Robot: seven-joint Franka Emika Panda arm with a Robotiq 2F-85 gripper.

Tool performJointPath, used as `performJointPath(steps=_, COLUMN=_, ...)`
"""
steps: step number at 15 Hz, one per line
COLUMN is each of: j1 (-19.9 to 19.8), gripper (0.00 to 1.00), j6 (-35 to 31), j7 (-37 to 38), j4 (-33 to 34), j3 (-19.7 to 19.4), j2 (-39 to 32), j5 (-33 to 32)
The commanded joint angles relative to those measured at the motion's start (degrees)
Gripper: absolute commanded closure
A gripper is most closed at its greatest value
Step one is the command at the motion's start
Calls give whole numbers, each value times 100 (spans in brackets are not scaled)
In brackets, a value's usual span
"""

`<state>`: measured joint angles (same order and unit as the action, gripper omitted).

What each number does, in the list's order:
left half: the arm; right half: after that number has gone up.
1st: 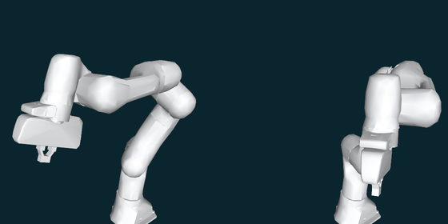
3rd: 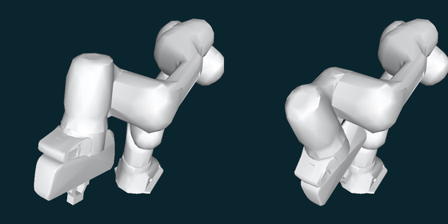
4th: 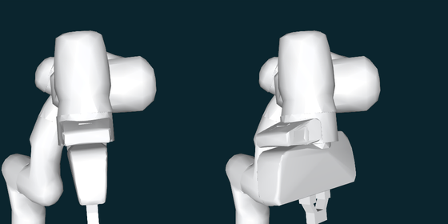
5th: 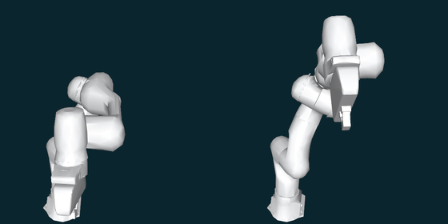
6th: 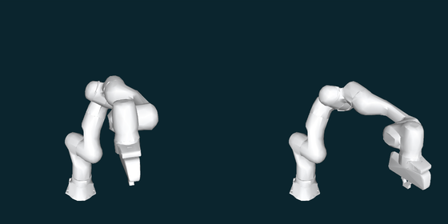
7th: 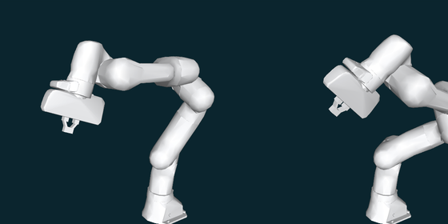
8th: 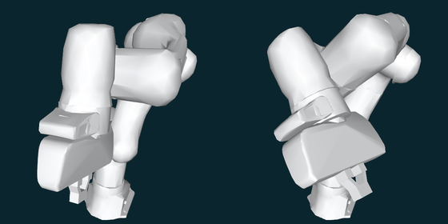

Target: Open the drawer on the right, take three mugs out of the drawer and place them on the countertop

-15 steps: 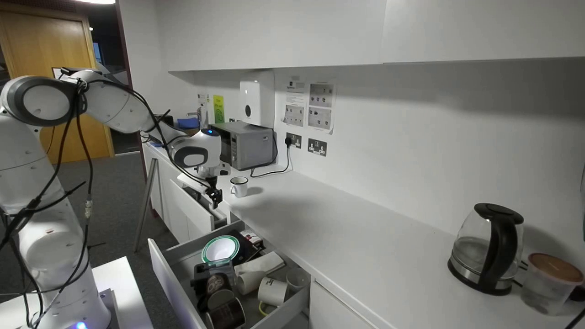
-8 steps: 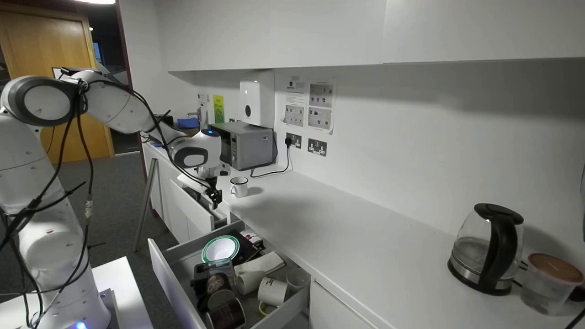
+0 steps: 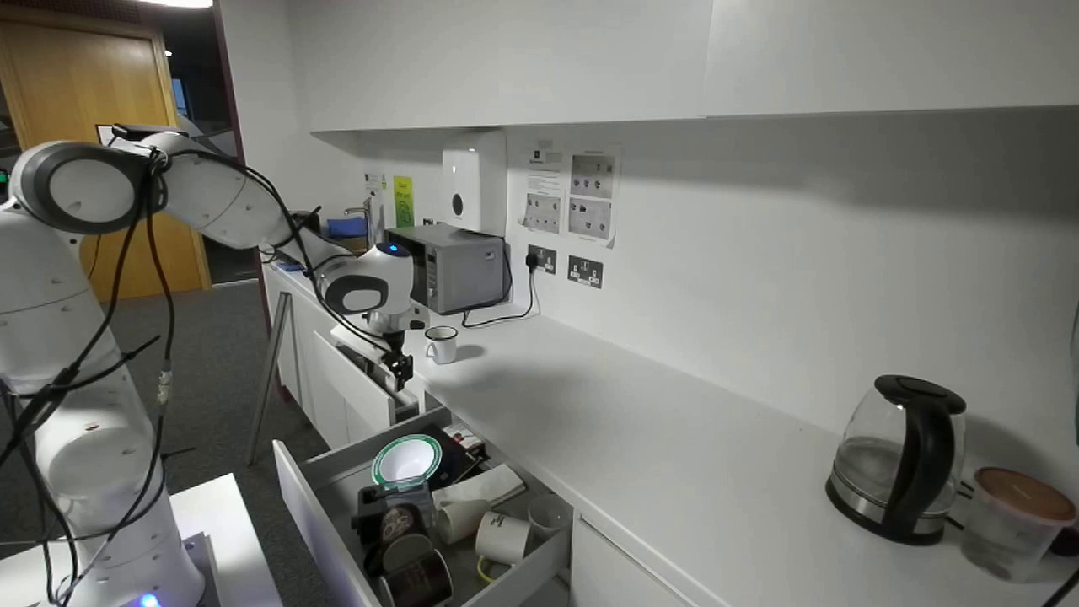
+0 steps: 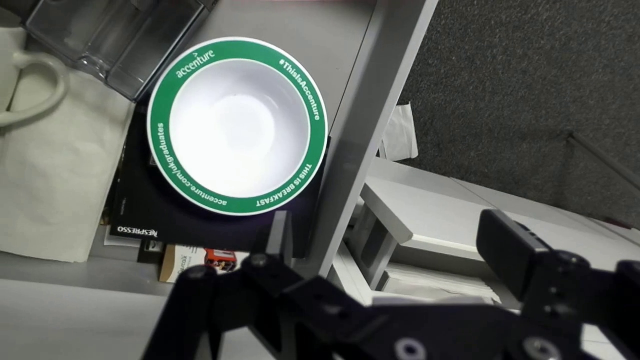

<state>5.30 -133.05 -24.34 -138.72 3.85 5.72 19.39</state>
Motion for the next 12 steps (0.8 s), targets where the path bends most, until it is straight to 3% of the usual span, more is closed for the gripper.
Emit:
performJointPath(steps=1, j1=-58, gripper=0, j6=6, j7=-230, j4=125, j3=-190, j2=-122, j5=60)
performJointPath(steps=12, j1=-453, gripper=0, j6=47, j7=-802, j4=201, j3=-631, j2=-563, j5=7)
